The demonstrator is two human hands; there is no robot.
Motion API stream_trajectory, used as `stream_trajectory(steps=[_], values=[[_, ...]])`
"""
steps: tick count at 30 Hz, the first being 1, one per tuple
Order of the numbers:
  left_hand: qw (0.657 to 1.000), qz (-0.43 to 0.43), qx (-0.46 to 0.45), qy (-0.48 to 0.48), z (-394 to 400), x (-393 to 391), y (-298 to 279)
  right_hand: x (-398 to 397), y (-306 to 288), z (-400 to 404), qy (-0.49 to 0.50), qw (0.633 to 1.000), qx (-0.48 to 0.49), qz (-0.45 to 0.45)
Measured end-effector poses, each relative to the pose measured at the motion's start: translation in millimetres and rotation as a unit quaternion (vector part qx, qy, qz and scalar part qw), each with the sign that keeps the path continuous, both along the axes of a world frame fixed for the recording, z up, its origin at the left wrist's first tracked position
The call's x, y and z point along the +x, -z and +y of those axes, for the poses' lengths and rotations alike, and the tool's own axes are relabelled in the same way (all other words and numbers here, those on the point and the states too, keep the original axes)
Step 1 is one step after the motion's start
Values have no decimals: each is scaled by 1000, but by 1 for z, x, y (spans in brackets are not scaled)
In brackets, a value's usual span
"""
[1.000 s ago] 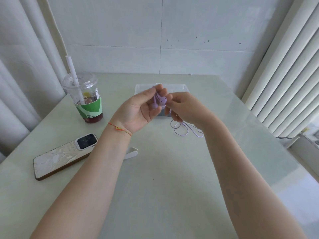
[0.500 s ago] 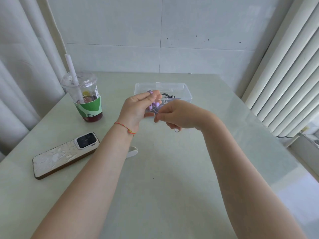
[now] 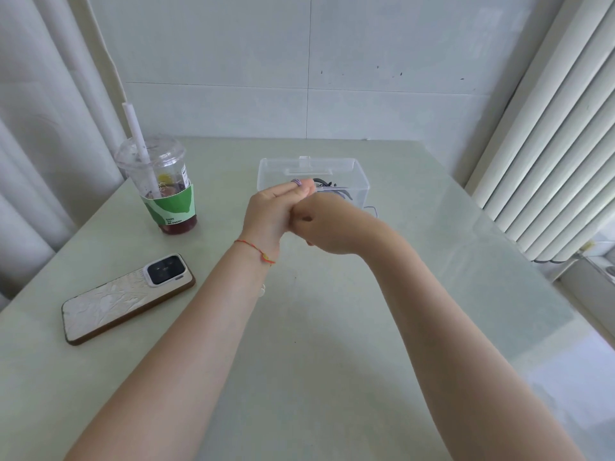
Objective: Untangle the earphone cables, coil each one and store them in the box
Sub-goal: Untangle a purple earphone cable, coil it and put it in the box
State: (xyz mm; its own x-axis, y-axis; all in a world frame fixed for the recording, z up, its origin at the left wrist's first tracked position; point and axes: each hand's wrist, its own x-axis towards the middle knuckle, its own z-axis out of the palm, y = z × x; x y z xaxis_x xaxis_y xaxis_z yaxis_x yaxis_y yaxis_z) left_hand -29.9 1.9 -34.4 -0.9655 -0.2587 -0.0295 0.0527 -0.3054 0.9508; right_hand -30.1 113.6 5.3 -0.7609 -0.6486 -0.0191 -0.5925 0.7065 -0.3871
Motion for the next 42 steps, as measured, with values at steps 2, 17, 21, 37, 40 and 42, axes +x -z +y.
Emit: stream_trajectory(steps=[2, 17, 21, 37, 40, 42], values=[[999, 4, -21, 29, -4, -1, -2, -4, 0, 3, 13, 999, -31, 8], [962, -40, -68, 263, -16, 6, -11, -33, -4, 38, 145, 950, -276, 30], [957, -10, 68, 280, -18, 10, -16, -35, 0, 36, 136, 954, -266, -2], [994, 20, -1, 105, -25, -4, 1, -17, -1, 26, 47, 991, -80, -93], [993, 1, -63, 102, -26, -5, 2, -17, -5, 28, 57, 992, -95, -67], [991, -7, -80, 108, -26, -6, 4, -17, -7, 30, 66, 991, -106, -52]])
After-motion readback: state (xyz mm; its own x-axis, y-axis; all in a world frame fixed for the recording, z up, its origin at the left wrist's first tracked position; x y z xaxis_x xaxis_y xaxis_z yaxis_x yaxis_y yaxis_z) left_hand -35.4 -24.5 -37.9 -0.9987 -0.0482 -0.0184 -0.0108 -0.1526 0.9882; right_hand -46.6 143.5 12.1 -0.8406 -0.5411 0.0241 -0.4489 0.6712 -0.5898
